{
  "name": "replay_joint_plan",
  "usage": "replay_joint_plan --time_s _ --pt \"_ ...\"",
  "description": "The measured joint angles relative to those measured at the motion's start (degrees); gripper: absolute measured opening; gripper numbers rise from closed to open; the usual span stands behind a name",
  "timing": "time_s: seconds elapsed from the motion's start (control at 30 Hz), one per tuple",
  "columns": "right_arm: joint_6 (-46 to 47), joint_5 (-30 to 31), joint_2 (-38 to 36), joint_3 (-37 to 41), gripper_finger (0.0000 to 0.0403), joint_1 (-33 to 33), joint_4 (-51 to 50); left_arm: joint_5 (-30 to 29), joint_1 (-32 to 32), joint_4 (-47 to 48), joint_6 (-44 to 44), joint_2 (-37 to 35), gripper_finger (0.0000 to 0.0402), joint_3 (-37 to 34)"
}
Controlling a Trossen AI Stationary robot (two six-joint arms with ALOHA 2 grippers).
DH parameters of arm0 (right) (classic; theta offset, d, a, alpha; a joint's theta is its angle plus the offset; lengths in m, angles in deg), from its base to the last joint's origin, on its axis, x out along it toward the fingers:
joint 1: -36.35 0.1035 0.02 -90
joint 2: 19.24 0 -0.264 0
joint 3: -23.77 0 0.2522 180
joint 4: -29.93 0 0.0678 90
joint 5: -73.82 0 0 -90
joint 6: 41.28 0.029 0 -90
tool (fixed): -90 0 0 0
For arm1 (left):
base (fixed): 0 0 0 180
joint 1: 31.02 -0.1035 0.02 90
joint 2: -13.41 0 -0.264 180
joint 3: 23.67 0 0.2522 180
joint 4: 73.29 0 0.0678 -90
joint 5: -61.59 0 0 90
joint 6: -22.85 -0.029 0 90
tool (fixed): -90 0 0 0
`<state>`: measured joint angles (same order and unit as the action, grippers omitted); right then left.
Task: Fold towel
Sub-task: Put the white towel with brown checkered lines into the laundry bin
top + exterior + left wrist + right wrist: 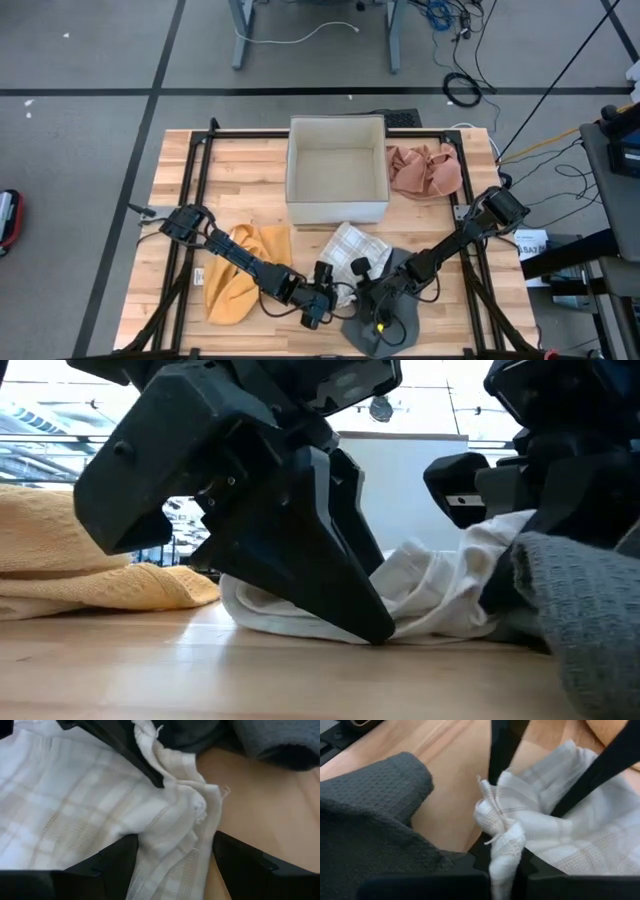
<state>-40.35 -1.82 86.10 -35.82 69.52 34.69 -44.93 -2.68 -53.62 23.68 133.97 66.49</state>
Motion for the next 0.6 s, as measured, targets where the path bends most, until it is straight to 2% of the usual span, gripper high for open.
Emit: replay_joint_plan --time_s 0.2,0.4,0.6 --pt "0.3 1.9 -0.4 0.0 0.0006 -0.4 1.0 0.6 0.0 -2.2 0.4 0.0 0.0264 0.0" --pt "-0.7 6.3 -4.8 0.0 0.0006 -0.5 0.0 0.5 0.0 -2.8 1.0 0.0 0.0264 0.0" --pt "-1.1 7.0 -7.8 0.0 0.0006 -0.5 -2.2 -10.5 -0.1 -2.3 3.2 0.0 0.0264 0.0"
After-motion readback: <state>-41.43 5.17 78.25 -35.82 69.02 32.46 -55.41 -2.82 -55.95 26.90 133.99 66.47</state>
